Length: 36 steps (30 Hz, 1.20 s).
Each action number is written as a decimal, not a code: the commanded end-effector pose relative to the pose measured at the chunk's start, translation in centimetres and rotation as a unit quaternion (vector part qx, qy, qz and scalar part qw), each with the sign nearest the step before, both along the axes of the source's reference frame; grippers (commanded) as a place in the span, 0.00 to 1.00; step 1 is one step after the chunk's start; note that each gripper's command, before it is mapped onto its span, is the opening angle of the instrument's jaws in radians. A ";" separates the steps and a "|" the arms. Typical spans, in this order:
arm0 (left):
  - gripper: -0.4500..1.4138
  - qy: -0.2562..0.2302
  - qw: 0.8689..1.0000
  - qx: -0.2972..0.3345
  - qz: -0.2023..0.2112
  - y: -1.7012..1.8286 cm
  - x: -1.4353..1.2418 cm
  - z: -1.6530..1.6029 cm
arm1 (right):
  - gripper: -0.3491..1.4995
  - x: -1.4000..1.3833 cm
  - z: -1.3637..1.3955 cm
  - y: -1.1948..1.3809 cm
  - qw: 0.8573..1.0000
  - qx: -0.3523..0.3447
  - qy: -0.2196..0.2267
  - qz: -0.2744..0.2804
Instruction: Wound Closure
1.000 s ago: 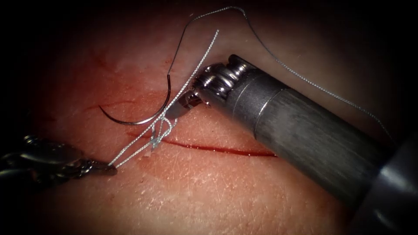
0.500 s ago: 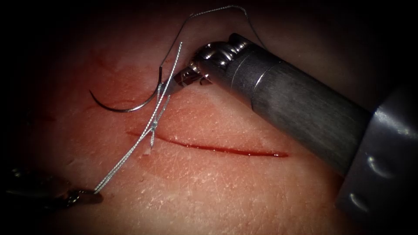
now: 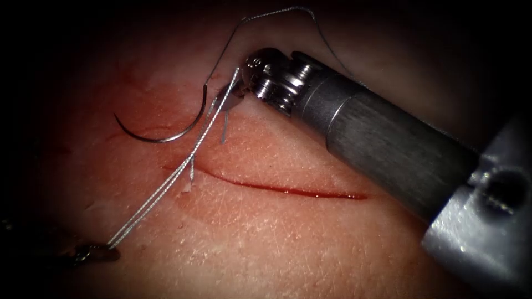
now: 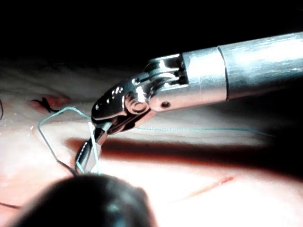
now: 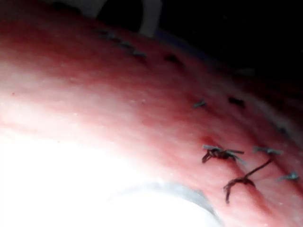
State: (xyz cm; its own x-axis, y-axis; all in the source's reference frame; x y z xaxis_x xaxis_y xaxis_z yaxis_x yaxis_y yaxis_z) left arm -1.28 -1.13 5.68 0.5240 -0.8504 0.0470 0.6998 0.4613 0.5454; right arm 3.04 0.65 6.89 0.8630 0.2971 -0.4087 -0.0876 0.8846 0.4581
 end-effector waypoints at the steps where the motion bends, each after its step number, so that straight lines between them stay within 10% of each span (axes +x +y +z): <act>1: 0.00 -0.002 1.000 0.000 -0.002 0.07 -0.06 -0.06 | 0.00 0.04 -0.08 0.13 1.000 -0.013 0.000 0.006; 26: 0.00 -0.024 0.999 0.024 0.010 -0.04 -0.13 0.08 | 0.00 -0.24 0.19 -0.09 0.998 0.006 -0.032 0.059; 32: 0.00 -0.139 0.988 -0.013 -0.062 0.57 -0.29 -0.28 | 0.49 -0.32 -0.30 -0.10 0.994 -0.008 -0.001 0.110; 36: 0.00 -0.240 0.960 -0.009 -0.143 0.99 -0.45 -0.55 | 0.48 -0.46 -0.63 -0.16 0.992 -0.017 -0.011 0.128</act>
